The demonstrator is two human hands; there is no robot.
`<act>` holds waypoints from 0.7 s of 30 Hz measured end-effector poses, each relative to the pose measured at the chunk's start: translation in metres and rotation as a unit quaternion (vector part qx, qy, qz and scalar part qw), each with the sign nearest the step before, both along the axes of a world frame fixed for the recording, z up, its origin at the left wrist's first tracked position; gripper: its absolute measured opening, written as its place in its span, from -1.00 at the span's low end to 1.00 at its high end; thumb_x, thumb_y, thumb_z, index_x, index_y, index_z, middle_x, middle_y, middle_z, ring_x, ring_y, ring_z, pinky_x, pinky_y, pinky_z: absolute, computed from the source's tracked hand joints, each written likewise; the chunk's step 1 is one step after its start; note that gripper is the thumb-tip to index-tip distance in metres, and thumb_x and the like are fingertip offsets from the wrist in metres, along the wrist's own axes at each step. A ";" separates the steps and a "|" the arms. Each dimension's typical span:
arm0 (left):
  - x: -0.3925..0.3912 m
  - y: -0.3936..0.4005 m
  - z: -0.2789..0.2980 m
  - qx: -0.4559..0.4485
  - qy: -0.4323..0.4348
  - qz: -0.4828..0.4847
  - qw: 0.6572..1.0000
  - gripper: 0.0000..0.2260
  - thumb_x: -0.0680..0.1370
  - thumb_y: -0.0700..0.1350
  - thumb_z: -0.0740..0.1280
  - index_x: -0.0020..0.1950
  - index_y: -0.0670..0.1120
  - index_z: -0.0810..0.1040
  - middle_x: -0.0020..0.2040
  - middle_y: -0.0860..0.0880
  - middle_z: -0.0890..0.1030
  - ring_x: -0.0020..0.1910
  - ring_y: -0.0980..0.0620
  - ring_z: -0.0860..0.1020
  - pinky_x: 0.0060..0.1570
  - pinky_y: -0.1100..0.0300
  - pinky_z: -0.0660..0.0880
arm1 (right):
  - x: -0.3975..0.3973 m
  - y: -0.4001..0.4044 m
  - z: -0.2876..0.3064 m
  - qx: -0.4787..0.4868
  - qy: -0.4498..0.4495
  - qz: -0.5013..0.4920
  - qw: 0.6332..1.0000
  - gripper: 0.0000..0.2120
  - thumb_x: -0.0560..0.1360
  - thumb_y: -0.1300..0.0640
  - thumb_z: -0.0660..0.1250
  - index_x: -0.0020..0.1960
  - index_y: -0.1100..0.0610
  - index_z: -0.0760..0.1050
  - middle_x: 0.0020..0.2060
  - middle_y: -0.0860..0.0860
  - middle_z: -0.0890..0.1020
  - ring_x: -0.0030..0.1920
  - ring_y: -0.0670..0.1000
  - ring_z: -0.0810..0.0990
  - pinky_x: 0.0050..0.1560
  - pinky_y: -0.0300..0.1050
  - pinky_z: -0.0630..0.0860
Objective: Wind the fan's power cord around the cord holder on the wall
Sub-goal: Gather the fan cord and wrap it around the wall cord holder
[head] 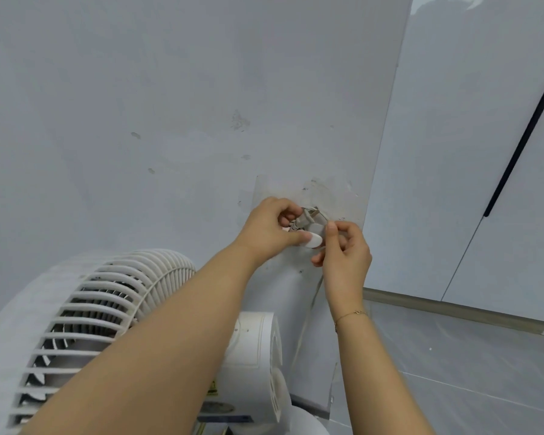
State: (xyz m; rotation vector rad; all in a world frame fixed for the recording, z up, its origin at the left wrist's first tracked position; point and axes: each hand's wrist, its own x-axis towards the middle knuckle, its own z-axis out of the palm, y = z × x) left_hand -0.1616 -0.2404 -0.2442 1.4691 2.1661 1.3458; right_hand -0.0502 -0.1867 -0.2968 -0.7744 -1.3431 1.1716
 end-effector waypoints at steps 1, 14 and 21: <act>0.000 0.002 0.000 0.007 0.008 0.008 1.000 -0.69 0.33 -0.13 0.55 0.02 -0.08 0.60 -0.07 0.04 0.47 -0.17 0.13 0.46 -0.20 0.53 0.39 | 0.001 0.001 0.000 0.008 -0.010 -0.001 1.000 -0.85 0.60 0.10 0.22 -0.07 0.16 0.48 -0.42 0.06 0.57 -0.55 -0.12 0.49 -0.36 -0.05 0.56; -0.006 -0.001 0.001 -0.037 0.097 -0.037 0.994 -0.83 0.45 -0.25 0.42 0.02 -0.19 0.54 -0.05 -0.02 0.42 -0.14 0.05 0.42 -0.18 0.55 0.32 | -0.019 0.004 -0.004 0.055 -0.099 -0.121 0.986 -0.77 0.63 -0.03 0.06 -0.04 0.08 0.40 -0.33 0.10 0.63 -0.30 0.09 0.60 -0.30 -0.01 0.46; -0.011 -0.004 -0.005 0.001 0.045 0.014 0.999 -0.91 0.51 -0.24 0.35 -0.05 -0.14 0.45 -0.06 -0.05 0.45 -0.27 0.17 0.42 -0.23 0.53 0.35 | -0.010 0.004 -0.007 0.027 -0.040 -0.126 0.991 -0.86 0.58 0.09 0.23 -0.12 0.10 0.49 -0.25 0.00 0.62 -0.28 -0.14 0.53 -0.28 -0.39 0.41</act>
